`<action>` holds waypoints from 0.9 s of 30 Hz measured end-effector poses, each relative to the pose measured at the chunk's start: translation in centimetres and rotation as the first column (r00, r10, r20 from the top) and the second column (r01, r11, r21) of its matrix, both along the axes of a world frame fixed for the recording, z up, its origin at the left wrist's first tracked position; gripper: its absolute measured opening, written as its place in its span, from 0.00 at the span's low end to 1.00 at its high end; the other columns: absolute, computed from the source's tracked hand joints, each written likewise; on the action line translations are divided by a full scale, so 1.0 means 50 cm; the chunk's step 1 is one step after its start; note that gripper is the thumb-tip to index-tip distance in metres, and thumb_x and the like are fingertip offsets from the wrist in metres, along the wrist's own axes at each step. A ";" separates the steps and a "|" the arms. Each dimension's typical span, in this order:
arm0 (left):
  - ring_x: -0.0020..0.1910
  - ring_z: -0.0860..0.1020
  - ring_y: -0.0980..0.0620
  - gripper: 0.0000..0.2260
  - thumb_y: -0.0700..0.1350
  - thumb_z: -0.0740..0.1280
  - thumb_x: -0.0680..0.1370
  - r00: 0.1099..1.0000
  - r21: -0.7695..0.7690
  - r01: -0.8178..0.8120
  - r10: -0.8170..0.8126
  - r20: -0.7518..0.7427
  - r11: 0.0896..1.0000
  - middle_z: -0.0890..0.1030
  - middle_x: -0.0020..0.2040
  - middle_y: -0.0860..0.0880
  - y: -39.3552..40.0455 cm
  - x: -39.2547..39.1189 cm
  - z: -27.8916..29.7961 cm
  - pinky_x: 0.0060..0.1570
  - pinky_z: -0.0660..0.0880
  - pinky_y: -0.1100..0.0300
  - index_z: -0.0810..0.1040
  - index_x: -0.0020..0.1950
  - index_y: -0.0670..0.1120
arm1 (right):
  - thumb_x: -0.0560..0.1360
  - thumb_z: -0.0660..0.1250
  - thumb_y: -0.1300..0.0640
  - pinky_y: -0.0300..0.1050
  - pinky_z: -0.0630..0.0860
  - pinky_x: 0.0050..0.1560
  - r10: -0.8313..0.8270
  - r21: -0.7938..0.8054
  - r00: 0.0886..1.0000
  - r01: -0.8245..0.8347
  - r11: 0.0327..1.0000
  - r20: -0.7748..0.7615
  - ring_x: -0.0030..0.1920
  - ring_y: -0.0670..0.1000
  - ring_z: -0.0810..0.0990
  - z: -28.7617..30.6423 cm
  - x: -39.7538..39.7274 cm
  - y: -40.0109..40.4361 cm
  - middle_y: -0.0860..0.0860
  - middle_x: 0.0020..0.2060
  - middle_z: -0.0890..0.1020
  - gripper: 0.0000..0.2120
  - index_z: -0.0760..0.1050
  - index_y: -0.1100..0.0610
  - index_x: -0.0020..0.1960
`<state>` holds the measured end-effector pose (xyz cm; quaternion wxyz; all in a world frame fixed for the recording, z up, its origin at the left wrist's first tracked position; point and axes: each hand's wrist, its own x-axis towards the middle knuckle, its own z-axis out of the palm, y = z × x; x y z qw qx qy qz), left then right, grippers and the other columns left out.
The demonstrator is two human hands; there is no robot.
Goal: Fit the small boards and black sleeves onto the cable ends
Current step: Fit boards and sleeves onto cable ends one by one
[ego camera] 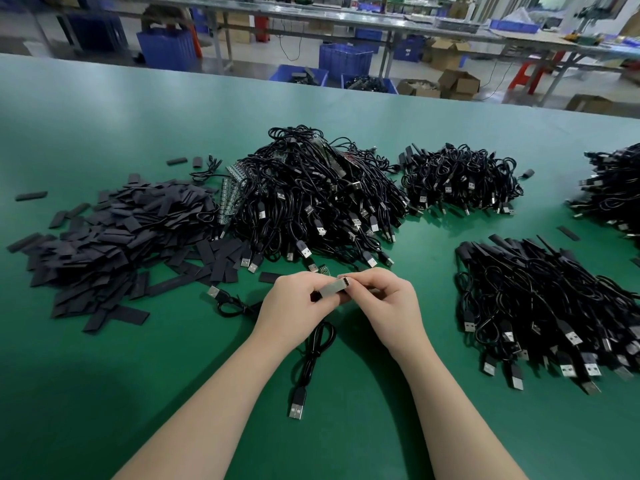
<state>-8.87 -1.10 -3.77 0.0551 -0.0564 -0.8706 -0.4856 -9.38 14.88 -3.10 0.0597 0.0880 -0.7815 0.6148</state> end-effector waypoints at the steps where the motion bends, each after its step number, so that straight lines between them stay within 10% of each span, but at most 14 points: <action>1: 0.45 0.79 0.59 0.05 0.52 0.72 0.73 1.000 0.005 0.007 -0.007 -0.006 1.000 0.83 0.43 0.62 0.000 0.001 0.001 0.46 0.78 0.49 0.82 0.46 0.62 | 0.75 0.73 0.60 0.52 0.79 0.49 -0.004 -0.003 1.000 0.004 1.000 0.000 0.46 0.47 0.82 0.000 0.000 -0.001 0.42 0.40 0.85 0.14 0.85 0.41 0.40; 13: 0.39 0.78 0.59 0.09 0.61 0.67 0.68 0.999 0.028 0.012 -0.011 -0.050 1.000 0.81 0.39 0.62 0.004 0.004 0.006 0.40 0.78 0.51 0.80 0.47 0.69 | 0.72 0.77 0.58 0.50 0.77 0.44 -0.076 -0.099 0.994 0.083 0.992 0.075 0.41 0.56 0.81 0.002 -0.002 -0.003 0.50 0.37 0.85 0.09 0.83 0.49 0.35; 19: 0.42 0.79 0.58 0.08 0.49 0.70 0.74 0.999 0.003 0.014 -0.014 -0.049 1.000 0.82 0.40 0.59 0.003 0.001 -0.004 0.42 0.78 0.48 0.84 0.50 0.60 | 0.70 0.77 0.60 0.34 0.71 0.35 -0.092 -0.131 0.989 0.107 0.986 0.113 0.31 0.43 0.73 -0.004 -0.004 -0.008 0.45 0.31 0.79 0.13 0.77 0.49 0.32; 27: 0.32 0.74 0.59 0.08 0.44 0.67 0.74 0.998 0.026 0.006 -0.004 -0.055 1.000 0.79 0.36 0.63 0.000 -0.001 -0.006 0.32 0.72 0.59 0.83 0.47 0.56 | 0.70 0.78 0.57 0.37 0.77 0.41 -0.024 -0.074 0.993 0.032 0.997 0.117 0.37 0.46 0.79 0.001 0.002 -0.010 0.47 0.38 0.85 0.06 0.84 0.47 0.43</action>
